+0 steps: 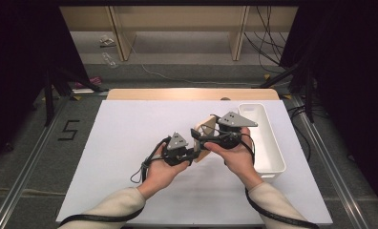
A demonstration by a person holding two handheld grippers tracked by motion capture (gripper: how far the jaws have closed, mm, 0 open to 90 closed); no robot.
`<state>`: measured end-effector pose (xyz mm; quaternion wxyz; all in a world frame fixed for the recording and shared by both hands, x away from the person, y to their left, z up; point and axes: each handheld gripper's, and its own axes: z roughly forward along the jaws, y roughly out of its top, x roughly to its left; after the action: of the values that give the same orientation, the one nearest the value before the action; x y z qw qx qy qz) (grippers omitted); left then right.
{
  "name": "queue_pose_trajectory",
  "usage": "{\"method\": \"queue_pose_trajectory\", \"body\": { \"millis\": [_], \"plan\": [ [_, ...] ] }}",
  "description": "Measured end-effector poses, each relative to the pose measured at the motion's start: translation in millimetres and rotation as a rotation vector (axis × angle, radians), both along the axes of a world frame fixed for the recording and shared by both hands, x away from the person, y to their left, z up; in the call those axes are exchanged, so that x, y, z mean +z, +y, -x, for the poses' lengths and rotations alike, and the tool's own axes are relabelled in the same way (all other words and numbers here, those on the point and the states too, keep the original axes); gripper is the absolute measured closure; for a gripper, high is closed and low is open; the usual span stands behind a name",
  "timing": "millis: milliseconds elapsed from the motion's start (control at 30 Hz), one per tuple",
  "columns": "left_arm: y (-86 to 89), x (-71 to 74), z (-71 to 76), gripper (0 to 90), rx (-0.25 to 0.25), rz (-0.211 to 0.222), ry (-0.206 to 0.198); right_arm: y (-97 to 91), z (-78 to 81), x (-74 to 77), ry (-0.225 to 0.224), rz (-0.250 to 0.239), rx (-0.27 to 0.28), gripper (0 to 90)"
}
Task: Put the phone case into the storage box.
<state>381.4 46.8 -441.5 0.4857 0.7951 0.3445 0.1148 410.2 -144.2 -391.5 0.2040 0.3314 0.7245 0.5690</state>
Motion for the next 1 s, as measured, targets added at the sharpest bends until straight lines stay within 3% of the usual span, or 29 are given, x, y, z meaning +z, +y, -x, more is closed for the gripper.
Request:
{"method": "queue_pose_trajectory", "body": {
  "millis": [1000],
  "plan": [
    [4.8,5.3,-0.4,78.1,-0.015,0.011,-0.041,0.6,2.7,5.7,-0.039,-0.02,-0.008,11.9]
  ]
}}
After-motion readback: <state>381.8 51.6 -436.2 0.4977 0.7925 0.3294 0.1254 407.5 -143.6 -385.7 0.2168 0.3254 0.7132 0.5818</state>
